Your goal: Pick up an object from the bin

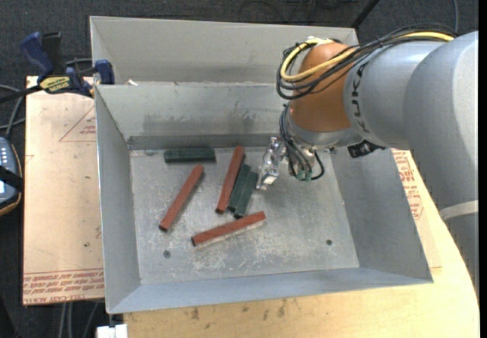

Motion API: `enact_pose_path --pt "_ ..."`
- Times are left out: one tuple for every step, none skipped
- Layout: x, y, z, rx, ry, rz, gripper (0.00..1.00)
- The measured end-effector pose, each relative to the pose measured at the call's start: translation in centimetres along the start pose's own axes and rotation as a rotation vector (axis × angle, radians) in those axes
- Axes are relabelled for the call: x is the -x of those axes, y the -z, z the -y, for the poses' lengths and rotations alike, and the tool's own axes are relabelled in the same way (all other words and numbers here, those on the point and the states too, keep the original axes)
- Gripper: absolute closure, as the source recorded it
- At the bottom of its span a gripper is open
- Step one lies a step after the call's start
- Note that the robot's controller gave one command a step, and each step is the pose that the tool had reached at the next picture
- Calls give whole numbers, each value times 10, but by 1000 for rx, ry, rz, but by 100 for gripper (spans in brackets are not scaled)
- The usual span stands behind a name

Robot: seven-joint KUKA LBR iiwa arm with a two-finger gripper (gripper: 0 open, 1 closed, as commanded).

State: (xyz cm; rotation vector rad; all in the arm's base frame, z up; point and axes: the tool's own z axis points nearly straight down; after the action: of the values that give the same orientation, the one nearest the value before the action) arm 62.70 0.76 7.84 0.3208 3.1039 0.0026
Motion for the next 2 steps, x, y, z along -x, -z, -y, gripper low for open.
enact_pose_path --pt "0 0 0 0 0 0 100" --pt "0 0 0 0 0 0 100"
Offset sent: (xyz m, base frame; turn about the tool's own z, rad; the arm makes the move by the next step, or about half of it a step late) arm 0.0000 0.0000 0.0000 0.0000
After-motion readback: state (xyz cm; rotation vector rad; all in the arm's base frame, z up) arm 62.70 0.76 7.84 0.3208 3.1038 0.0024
